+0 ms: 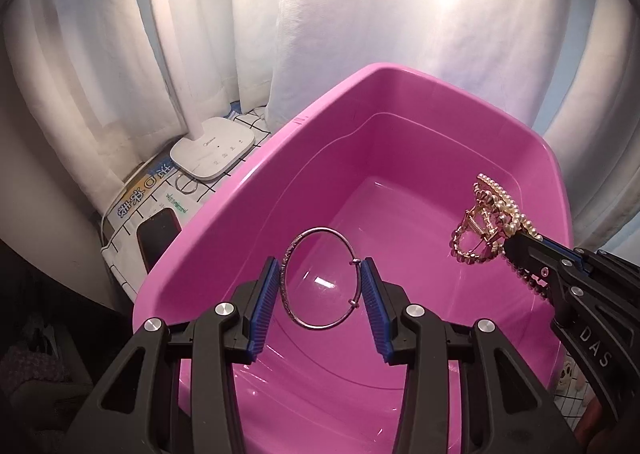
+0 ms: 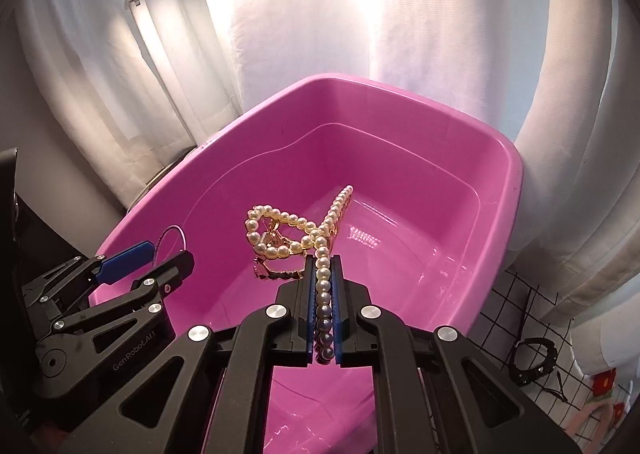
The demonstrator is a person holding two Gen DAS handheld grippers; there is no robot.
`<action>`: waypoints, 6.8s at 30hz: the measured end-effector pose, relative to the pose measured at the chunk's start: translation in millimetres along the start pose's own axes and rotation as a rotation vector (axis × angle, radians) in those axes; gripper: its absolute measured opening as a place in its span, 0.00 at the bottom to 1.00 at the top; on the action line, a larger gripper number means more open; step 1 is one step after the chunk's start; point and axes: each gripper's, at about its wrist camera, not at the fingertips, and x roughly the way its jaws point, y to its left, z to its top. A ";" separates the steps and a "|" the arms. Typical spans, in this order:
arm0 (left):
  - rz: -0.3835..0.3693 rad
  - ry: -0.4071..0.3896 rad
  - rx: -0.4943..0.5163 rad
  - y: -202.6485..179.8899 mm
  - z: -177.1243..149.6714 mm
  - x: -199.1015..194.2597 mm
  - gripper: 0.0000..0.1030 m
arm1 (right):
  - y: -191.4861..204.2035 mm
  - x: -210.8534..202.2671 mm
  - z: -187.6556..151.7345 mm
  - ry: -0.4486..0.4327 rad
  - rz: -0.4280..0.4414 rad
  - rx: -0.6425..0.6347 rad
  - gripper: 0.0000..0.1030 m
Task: Organize jewelry
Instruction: 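Carry both items over the pink tub and open both tools to drop them, then move both tools back over the table toward the lanyard and second bangle, then grasp the black lanyard badge with the left tool while the right tool grips the second bangle, then lift the lanyard and bangle and carry both over the pink tub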
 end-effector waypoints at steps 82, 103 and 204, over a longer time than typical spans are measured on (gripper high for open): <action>-0.295 0.281 0.411 -185.9 -207.4 15.3 0.94 | -172.4 -80.6 -359.3 0.222 -0.269 0.621 0.65; -0.240 0.274 0.421 -189.2 -203.1 63.1 0.94 | -170.0 -71.8 -352.4 0.196 -0.368 0.607 0.67; -0.354 0.036 0.379 -192.5 -167.1 8.1 0.02 | -160.2 -83.3 -350.0 0.078 -0.371 0.498 0.69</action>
